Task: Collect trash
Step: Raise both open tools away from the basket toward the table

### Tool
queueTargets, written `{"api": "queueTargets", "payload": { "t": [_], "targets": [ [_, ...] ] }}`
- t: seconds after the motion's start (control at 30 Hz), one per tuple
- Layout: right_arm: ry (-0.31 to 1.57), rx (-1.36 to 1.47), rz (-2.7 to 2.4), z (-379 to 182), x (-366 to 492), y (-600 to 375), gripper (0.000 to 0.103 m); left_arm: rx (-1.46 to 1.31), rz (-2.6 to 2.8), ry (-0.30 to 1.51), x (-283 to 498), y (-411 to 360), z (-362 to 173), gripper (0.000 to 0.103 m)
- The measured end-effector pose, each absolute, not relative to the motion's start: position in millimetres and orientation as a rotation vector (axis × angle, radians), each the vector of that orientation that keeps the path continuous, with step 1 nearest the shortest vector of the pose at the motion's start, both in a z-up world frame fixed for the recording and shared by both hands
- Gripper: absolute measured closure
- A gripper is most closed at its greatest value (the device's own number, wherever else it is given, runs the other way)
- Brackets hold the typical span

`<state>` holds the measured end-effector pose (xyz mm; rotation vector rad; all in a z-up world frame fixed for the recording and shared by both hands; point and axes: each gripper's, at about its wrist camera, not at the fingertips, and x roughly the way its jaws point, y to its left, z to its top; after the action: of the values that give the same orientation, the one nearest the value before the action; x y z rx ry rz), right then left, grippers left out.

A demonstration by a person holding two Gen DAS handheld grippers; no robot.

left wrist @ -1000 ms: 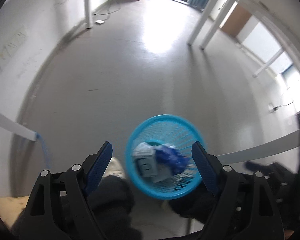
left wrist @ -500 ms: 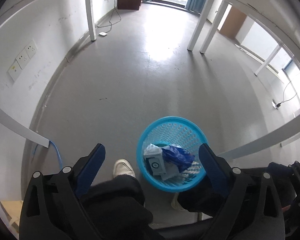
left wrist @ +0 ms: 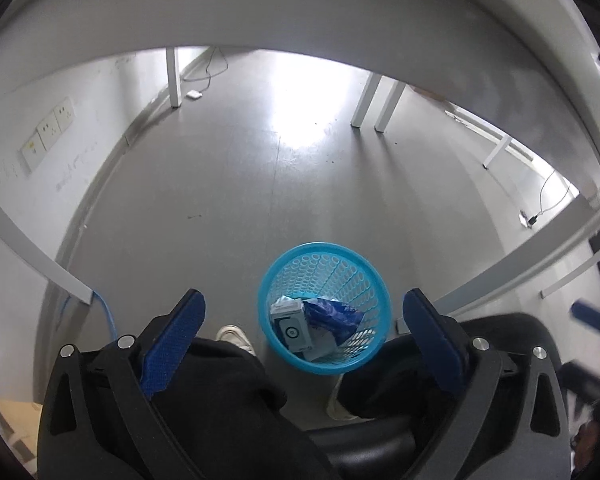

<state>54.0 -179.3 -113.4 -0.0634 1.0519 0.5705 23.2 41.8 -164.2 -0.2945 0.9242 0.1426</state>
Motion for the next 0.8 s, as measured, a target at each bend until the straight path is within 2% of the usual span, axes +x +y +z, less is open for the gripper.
{"api": "queueTargets", "payload": {
  "t": [0.13, 0.3, 0.8],
  "targets": [
    [0.998, -0.052, 0.578, -89.1, 48.0, -180.9, 0.008, -0.227, 0.104, 0.861, 3.3, 22.0, -139.6, 0.006],
    [0.930, -0.019, 0.591, -59.7, 47.1, -178.0, 0.008, -0.134, 0.139, 0.693, -28.6, 12.0, -89.8, 0.006],
    [0.807, -0.053, 0.540, 21.5, 75.6, -154.9, 0.008, -0.231, 0.170, 0.484, -28.7, 72.4, 12.5, 0.006]
  ]
}}
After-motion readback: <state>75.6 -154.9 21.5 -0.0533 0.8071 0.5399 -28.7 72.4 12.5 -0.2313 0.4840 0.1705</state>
